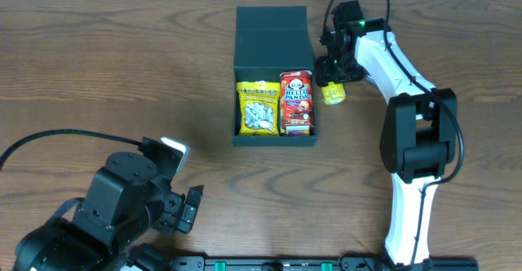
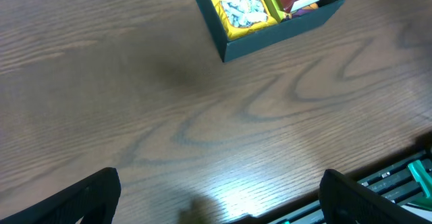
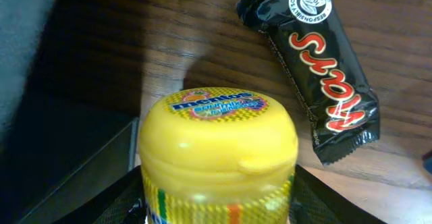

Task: Pack container
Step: 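Grasp the yellow Mentos bottle with the right gripper, then carry the Mentos bottle into the black box and release it, then move the right gripper to the black candy bar and grasp it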

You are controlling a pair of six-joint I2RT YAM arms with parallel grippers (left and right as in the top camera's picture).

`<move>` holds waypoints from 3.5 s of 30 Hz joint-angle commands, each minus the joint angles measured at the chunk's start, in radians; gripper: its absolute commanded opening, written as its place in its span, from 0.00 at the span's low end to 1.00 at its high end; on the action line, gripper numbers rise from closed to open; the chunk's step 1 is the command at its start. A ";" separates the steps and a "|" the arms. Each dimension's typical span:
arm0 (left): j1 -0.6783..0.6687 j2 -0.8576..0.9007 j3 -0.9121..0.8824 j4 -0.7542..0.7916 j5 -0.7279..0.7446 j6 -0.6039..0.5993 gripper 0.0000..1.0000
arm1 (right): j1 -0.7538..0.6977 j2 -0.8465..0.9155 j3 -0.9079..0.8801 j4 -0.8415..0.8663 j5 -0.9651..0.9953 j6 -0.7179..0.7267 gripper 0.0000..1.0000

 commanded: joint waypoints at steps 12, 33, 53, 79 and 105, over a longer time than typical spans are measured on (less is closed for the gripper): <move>0.002 0.000 0.004 -0.003 0.003 -0.007 0.95 | 0.008 0.047 -0.005 -0.004 -0.001 -0.014 0.45; 0.002 0.000 0.004 -0.003 0.003 -0.007 0.95 | 0.035 -0.196 0.256 -0.039 -0.051 -0.103 0.02; 0.002 0.000 0.004 -0.003 0.003 -0.008 0.95 | 0.351 -0.114 0.220 -0.079 -0.206 -1.025 0.01; 0.002 0.000 0.004 -0.003 0.003 -0.007 0.95 | 0.353 -0.012 0.222 -0.077 -0.102 -0.903 0.99; 0.002 0.000 0.004 -0.003 0.003 -0.007 0.95 | 0.146 -0.431 0.219 -0.113 0.008 -0.586 0.99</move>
